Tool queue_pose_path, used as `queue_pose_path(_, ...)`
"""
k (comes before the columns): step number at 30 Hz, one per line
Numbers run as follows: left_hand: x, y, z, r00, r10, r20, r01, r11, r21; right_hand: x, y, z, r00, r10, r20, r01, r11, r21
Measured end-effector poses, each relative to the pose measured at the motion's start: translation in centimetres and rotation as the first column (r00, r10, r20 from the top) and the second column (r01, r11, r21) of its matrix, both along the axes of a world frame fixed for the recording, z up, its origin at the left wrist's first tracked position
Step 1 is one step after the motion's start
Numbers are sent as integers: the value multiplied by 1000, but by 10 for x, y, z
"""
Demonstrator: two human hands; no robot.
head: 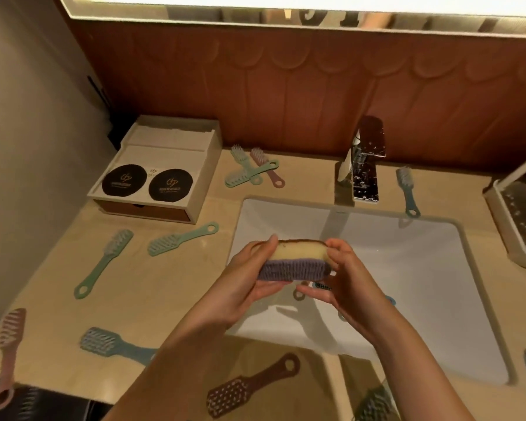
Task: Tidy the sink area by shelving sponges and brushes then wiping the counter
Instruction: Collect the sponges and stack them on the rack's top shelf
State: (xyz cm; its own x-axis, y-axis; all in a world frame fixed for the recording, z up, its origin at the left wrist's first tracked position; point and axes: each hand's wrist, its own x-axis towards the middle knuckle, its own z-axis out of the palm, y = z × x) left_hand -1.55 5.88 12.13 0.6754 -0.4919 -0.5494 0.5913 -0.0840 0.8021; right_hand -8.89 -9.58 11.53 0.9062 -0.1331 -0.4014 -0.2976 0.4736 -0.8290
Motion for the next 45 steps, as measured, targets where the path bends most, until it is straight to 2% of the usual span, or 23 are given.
queue_pose_path(3,-6,-7,-1,990,7,138,-16,998,68,3,7,1,998,39,-44,-47,976,-211)
queue_pose_path(6,-10,-12,0,950,-48,308,-5,986,169,5,8,2,995,26,-93,-57,936,-348)
queue_pose_path(8,-9,-12,0,909,-126,398,24,968,252,5,9,3,992,56,-112,-93,927,-362)
queue_pose_path(12,-8,-19,3,818,-319,479,117,907,404,3,8,3,992,52,-116,-85,951,-296)
queue_pose_path(15,-12,-31,7,747,-357,561,67,879,472,7,8,6,996,-31,-83,0,939,-345)
queue_pose_path(19,-19,-51,18,784,-314,535,86,909,408,10,-1,7,992,-106,-67,61,875,-480)
queue_pose_path(23,-18,-73,17,693,-399,600,-7,829,559,7,-6,2,986,-142,-87,86,884,-459)
queue_pose_path(26,-21,-92,11,658,-444,608,-50,780,623,6,-17,-5,982,-160,-102,95,880,-465)
queue_pose_path(30,-31,-114,5,649,-430,628,-55,796,603,-1,-39,-7,978,-187,-90,124,876,-466)
queue_pose_path(36,-46,-154,12,572,-464,676,-66,796,602,-18,-77,-2,970,-233,-69,172,858,-485)
queue_pose_path(42,-62,-192,27,495,-488,719,-88,795,600,-38,-118,11,981,-192,11,169,836,-522)
queue_pose_path(45,-65,-202,33,457,-468,757,-121,810,574,-52,-144,19,995,-97,-31,66,845,-531)
